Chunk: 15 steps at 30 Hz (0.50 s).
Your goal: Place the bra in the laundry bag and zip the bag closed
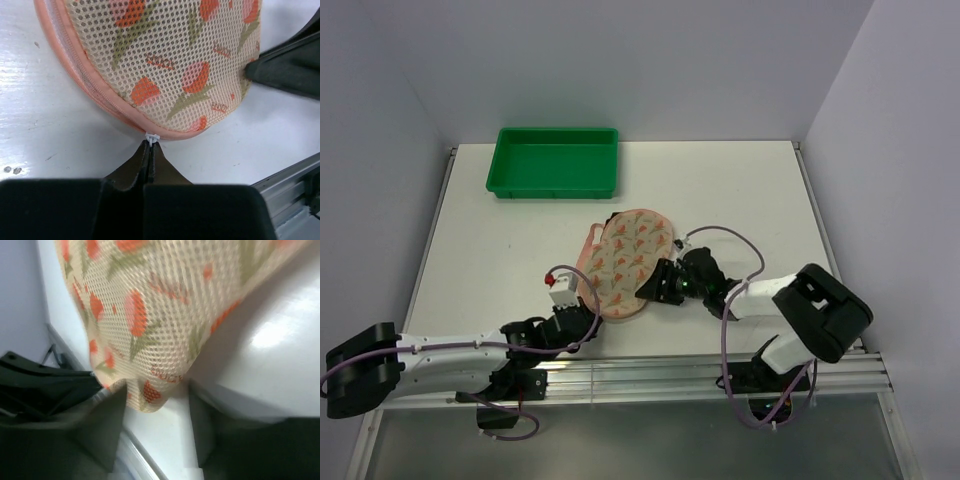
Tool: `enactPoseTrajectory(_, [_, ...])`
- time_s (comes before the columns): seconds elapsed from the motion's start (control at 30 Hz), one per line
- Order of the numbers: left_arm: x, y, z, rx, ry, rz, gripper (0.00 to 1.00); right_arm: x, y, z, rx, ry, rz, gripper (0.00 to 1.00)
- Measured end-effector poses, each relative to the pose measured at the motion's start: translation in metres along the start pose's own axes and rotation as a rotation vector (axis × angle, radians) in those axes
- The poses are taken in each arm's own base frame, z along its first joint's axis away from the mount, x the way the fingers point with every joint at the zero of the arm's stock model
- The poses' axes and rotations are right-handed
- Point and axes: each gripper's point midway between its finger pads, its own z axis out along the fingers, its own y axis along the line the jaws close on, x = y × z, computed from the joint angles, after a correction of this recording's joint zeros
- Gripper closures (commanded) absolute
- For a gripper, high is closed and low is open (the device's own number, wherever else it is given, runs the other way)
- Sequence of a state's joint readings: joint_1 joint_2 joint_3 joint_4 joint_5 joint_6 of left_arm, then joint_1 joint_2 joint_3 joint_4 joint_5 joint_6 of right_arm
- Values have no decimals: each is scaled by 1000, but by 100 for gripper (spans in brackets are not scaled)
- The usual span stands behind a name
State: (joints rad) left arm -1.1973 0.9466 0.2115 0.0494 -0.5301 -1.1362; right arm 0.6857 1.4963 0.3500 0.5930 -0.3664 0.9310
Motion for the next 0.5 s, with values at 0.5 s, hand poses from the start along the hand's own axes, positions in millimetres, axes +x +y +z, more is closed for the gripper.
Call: enactPoseTrajectory(0.5, [6,-80,25,141,91,168,100,23,6,-49,-12,-93,-61,0])
